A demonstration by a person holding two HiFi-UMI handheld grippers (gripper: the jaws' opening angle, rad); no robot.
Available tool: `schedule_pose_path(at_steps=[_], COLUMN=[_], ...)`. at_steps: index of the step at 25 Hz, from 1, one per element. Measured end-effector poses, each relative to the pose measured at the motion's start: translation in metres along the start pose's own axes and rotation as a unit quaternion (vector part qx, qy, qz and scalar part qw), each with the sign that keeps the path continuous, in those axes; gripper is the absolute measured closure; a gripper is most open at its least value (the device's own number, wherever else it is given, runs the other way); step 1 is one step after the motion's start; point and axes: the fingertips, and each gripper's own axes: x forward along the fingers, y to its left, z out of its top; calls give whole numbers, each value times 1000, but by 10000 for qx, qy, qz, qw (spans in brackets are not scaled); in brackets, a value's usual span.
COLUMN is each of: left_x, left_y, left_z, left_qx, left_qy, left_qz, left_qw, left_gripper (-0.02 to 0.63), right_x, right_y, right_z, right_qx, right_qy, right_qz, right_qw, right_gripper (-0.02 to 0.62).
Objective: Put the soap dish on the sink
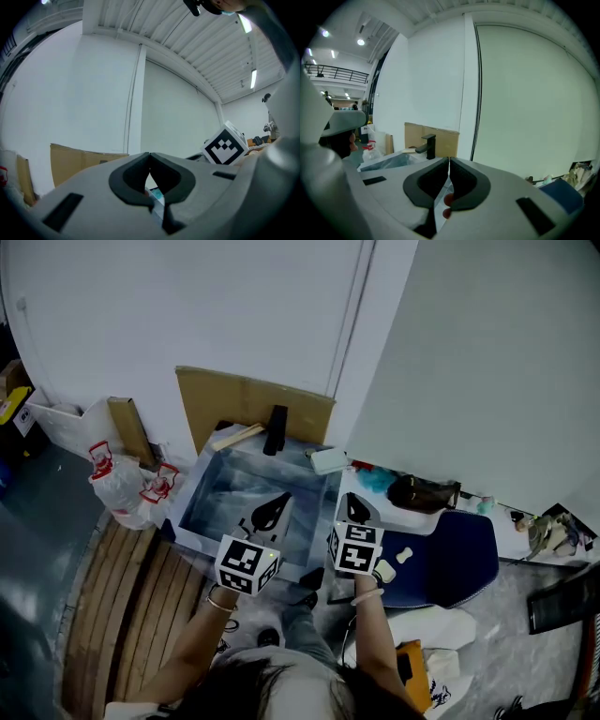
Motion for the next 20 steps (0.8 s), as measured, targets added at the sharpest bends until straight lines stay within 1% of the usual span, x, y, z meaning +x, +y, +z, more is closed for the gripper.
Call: schedule_pose_path(at_steps=[6,14,20], left_x=[-20,-34,-38], left_y=[-6,-9,-20], left_z=[8,15,21], left_qx=[9,23,81], left_qy=[-44,-79,-112], left_qz=[-89,-49,46], left_qw=[10000,10000,9999], left_gripper=[597,597,597], right_x=[-33,-69,-90], right_y=[16,33,33], right_z=[5,20,32], right_qx=[131,-105,-167], right_qy=[-182,-563,-809], right_qz=[-26,146,241], right_qw=[9997,9983,9963], right_gripper=[568,569,569])
